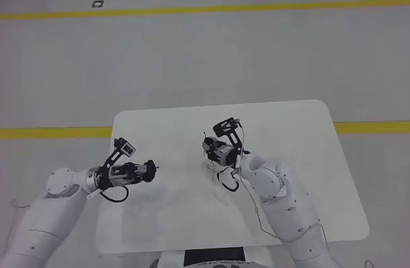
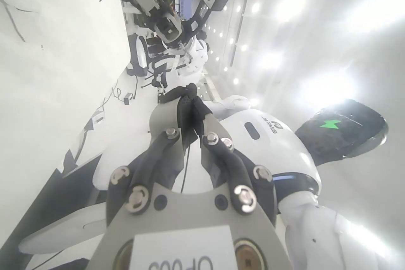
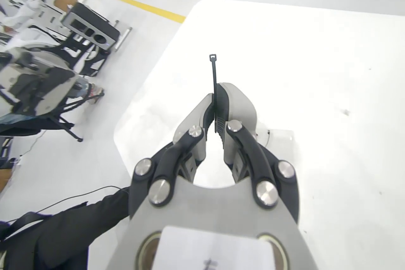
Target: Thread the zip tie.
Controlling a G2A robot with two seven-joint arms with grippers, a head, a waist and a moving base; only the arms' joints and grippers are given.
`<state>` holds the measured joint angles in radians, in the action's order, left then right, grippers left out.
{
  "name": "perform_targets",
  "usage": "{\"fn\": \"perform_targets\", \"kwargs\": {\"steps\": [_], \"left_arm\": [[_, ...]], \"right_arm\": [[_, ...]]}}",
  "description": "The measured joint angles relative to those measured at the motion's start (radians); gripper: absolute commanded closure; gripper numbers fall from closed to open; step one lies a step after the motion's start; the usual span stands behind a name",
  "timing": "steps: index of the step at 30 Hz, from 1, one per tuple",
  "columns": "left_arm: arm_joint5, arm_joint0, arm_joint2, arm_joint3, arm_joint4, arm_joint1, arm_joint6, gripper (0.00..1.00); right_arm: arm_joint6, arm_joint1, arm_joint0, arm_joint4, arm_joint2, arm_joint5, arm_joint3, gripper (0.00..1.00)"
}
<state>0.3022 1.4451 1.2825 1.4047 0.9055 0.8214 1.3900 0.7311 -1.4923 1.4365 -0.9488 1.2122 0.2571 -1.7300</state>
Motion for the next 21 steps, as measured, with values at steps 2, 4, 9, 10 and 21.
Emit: {"fn": "perform_targets", "kwargs": {"steps": [2, 4, 9, 10, 21], "left_arm": [[0.024, -0.016, -0.036, -0.018, 0.012, -0.016, 0.0, 1.0], [0.037, -0.035, -0.068, -0.035, 0.024, -0.029, 0.0, 1.0], [0.038, -0.083, -0.137, -0.053, 0.069, -0.062, 0.0, 1.0], [0.038, -0.09, -0.148, -0.052, 0.076, -0.066, 0.0, 1.0], [0.038, -0.112, -0.194, -0.023, 0.094, -0.083, 0.0, 1.0]], "right_arm": [[-0.019, 0.004, 0.002, 0.037, 0.008, 0.026, 0.001, 1.0], [-0.035, 0.007, 0.004, 0.067, 0.015, 0.053, 0.0, 1.0], [-0.063, 0.018, 0.009, 0.16, 0.015, 0.084, -0.009, 1.0], [-0.063, 0.018, 0.008, 0.165, 0.014, 0.083, -0.01, 1.0], [-0.062, 0.018, 0.008, 0.163, 0.014, 0.083, -0.01, 1.0]]}}
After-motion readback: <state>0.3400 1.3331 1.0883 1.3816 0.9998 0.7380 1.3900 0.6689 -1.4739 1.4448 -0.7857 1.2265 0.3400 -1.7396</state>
